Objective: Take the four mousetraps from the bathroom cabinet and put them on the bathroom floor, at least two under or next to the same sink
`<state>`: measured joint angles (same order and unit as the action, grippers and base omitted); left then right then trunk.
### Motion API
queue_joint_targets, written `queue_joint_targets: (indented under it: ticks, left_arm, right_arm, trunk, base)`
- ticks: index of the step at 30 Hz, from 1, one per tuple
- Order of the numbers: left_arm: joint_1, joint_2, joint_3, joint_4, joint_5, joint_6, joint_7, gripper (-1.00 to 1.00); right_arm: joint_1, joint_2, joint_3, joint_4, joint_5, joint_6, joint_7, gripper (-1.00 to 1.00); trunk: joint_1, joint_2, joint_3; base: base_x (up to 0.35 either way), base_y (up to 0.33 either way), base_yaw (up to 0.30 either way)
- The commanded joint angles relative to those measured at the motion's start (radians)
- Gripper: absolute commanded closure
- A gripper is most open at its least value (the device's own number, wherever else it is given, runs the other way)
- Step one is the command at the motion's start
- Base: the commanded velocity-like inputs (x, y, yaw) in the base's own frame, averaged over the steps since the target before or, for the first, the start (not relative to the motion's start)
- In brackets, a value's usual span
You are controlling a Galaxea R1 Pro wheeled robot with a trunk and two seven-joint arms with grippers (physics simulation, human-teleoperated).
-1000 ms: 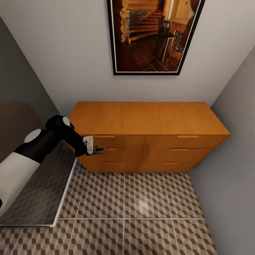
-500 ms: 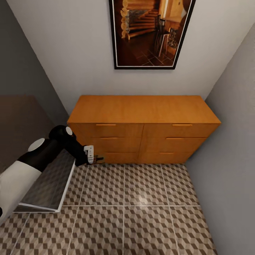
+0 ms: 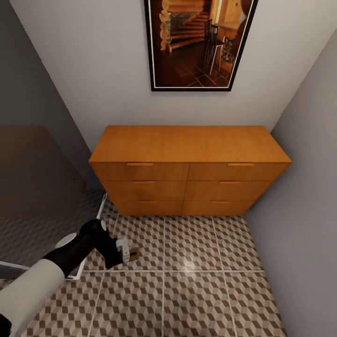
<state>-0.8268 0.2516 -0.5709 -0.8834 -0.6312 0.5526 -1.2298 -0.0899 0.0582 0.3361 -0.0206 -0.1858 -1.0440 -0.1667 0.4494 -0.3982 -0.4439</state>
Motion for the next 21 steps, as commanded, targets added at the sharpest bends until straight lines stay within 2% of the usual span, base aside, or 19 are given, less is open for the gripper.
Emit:
queue_joint_targets:
  ticks: [1,2,3,4,6,8,9,11,13,14,16,18,19,21]
  left_arm:
    - [0.027,-0.005,-0.002,0.022,0.011,0.005,0.046,1.0]
    - [0.038,-0.007,-0.002,0.036,0.024,0.004,0.069,1.0]
    - [0.06,-0.012,-0.002,0.069,0.061,0.003,0.116,1.0]
    - [0.079,-0.019,-0.002,0.111,0.111,-0.002,0.165,1.0]
    - [0.11,-0.028,-0.002,0.206,0.243,-0.055,0.265,1.0]
    - [0.133,-0.033,-0.001,0.327,0.387,-0.169,0.365,1.0]
    - [0.138,-0.034,-0.001,0.363,0.421,-0.202,0.391,1.0]
    - [0.15,-0.042,-0.001,0.528,0.54,-0.342,0.493,1.0]
    - [0.155,-0.053,-0.001,0.701,0.633,-0.485,0.574,1.0]
    - [0.155,-0.057,-0.001,0.743,0.653,-0.519,0.59,1.0]
    - [0.158,-0.074,-0.001,0.873,0.715,-0.628,0.641,1.0]
    - [0.175,-0.079,0.001,0.923,0.765,-0.692,0.672,1.0]
    - [0.184,-0.08,0.001,0.93,0.778,-0.704,0.677,1.0]
    - [0.222,-0.082,0.001,0.946,0.847,-0.742,0.694,1.0]
  right_arm:
    - [-0.001,0.0,0.009,0.0,-0.009,-0.003,-0.001,1.0]
    - [-0.001,0.0,0.009,0.0,-0.009,-0.003,-0.001,1.0]
    - [-0.001,-0.001,0.009,0.0,-0.009,-0.003,-0.001,1.0]
    - [-0.001,-0.001,0.009,0.0,-0.01,-0.003,-0.001,1.0]
    - [-0.001,-0.002,0.009,-0.001,-0.011,-0.003,-0.002,1.0]
    - [-0.001,-0.002,0.009,-0.001,-0.012,-0.003,-0.002,1.0]
    - [-0.001,-0.003,0.009,-0.001,-0.012,-0.003,-0.002,1.0]
    - [-0.001,-0.003,0.008,-0.001,-0.012,-0.003,-0.003,1.0]
    - [-0.001,-0.004,0.008,-0.001,-0.012,-0.003,-0.003,1.0]
    - [-0.001,-0.004,0.008,-0.001,-0.012,-0.003,-0.003,1.0]
    - [-0.001,-0.004,0.008,-0.001,-0.012,-0.003,-0.003,1.0]
    - [-0.001,-0.006,0.007,-0.001,-0.012,-0.003,-0.004,1.0]
    - [-0.001,-0.007,0.006,-0.001,-0.012,-0.003,-0.004,1.0]
    - [-0.001,-0.008,0.005,-0.001,-0.012,-0.003,-0.005,1.0]
  trunk:
    - [0.001,-0.002,-0.001]
    - [0.001,-0.002,-0.001]
    - [0.001,-0.002,-0.001]
    - [0.001,-0.002,-0.001]
    - [0.001,-0.002,-0.001]
    - [0.001,-0.002,-0.001]
    - [0.001,-0.002,-0.001]
    - [0.001,-0.002,-0.001]
    - [0.001,-0.002,-0.001]
    - [0.001,-0.002,-0.001]
    - [0.001,-0.002,-0.001]
    - [0.001,-0.002,-0.001]
    - [0.001,-0.002,-0.001]
    - [0.001,-0.002,-0.001]
  base:
    - [0.0,0.0,0.0]
    - [0.0,0.0,0.0]
    - [0.0,0.0,0.0]
    - [0.0,0.0,0.0]
    - [0.0,0.0,0.0]
    - [0.0,0.0,0.0]
    - [0.0,0.0,0.0]
    - [0.0,0.0,0.0]
    - [0.0,0.0,0.0]
    - [0.0,0.0,0.0]
    - [0.0,0.0,0.0]
    - [0.0,0.0,0.0]
    - [0.0,0.0,0.0]
    - [0.0,0.0,0.0]
